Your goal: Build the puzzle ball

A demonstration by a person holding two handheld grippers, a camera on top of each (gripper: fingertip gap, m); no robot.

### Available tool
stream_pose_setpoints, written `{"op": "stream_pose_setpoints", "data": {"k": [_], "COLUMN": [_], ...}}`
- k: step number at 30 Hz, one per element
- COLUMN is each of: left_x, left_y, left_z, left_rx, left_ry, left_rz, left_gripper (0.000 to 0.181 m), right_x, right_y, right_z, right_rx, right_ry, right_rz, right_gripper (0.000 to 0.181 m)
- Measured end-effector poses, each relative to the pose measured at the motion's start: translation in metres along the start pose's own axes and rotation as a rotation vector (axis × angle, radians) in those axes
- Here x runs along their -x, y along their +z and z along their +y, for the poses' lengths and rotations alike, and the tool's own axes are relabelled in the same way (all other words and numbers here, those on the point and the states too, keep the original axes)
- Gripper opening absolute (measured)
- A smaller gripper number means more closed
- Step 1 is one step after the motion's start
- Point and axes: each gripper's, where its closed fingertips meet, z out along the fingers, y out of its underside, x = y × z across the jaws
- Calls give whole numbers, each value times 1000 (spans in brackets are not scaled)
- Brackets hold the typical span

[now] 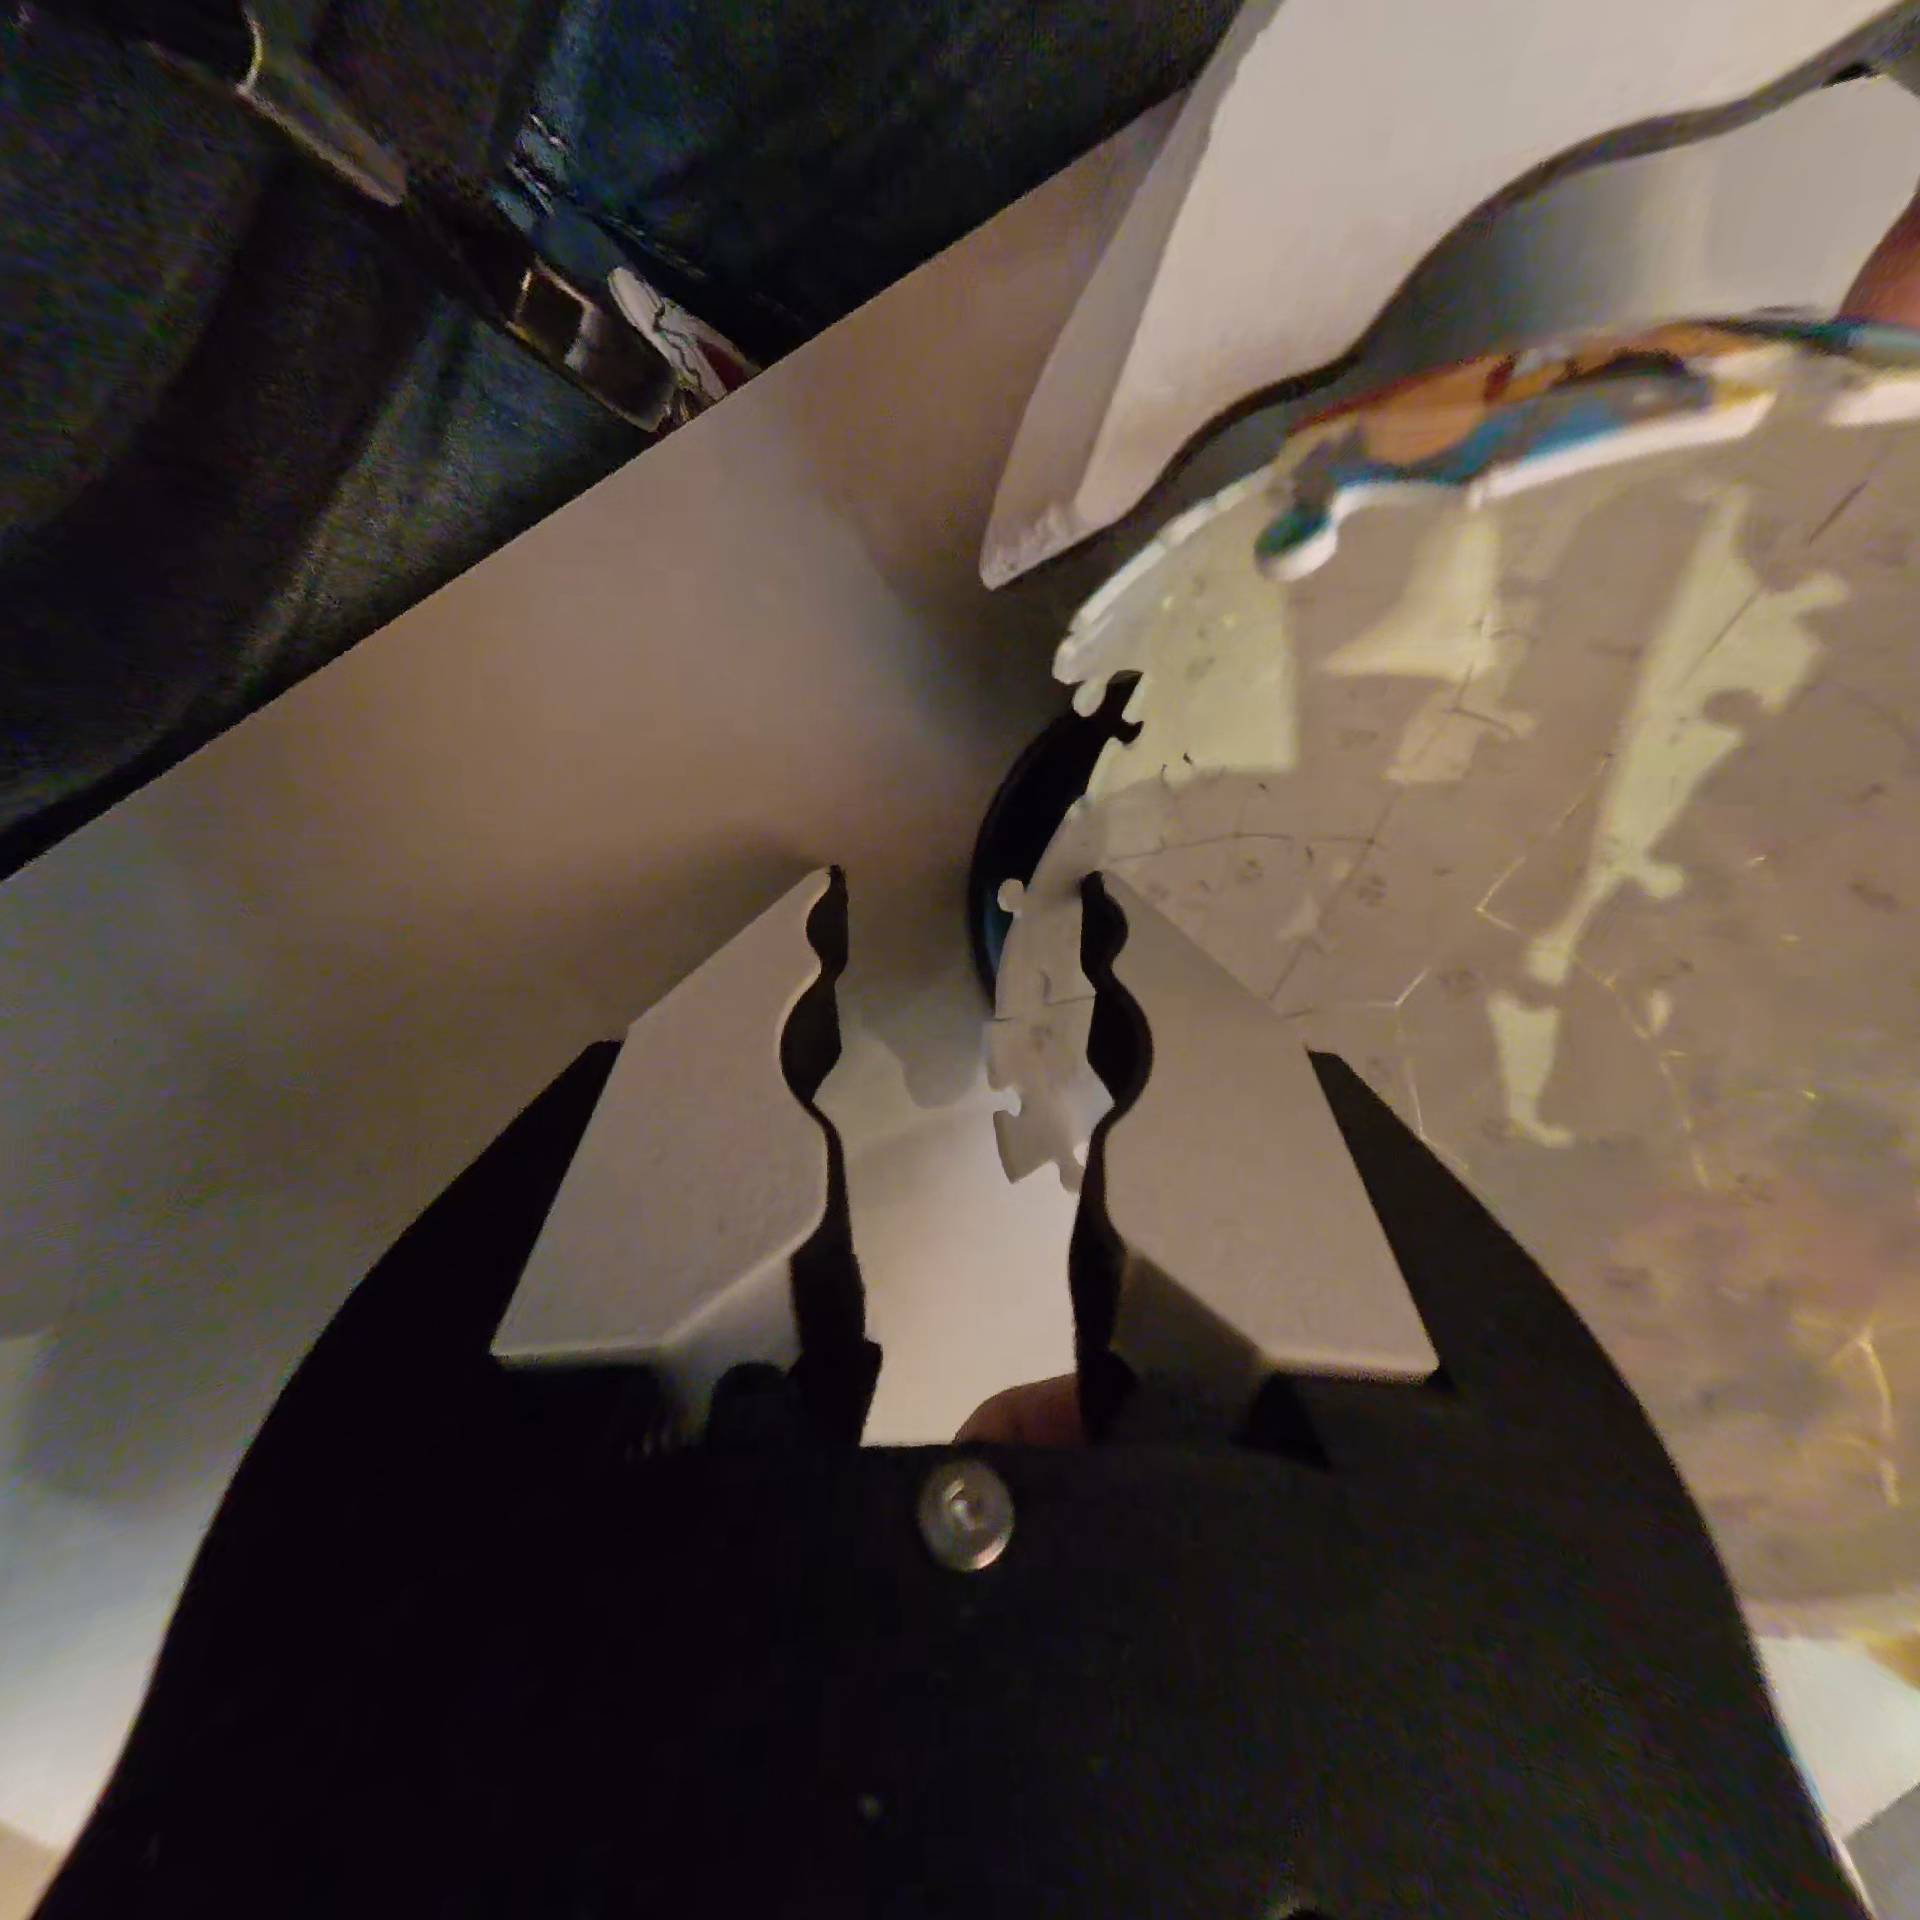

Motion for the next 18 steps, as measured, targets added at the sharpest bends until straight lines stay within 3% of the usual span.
{"op": "stream_pose_setpoints", "data": {"k": [12,18], "left_x": [1,1], "left_y": [1,1], "left_z": [-1,-1], "left_rx": [-43,-44], "left_ry": [5,11], "left_rz": [-14,-6], "left_gripper": [137,137], "right_x": [-2,1], "right_y": [-2,-6], "right_z": [-3,-27], "right_rx": [-33,-176], "right_ry": [73,222], "right_rz": [0,-18], "right_gripper": [48,76]}}
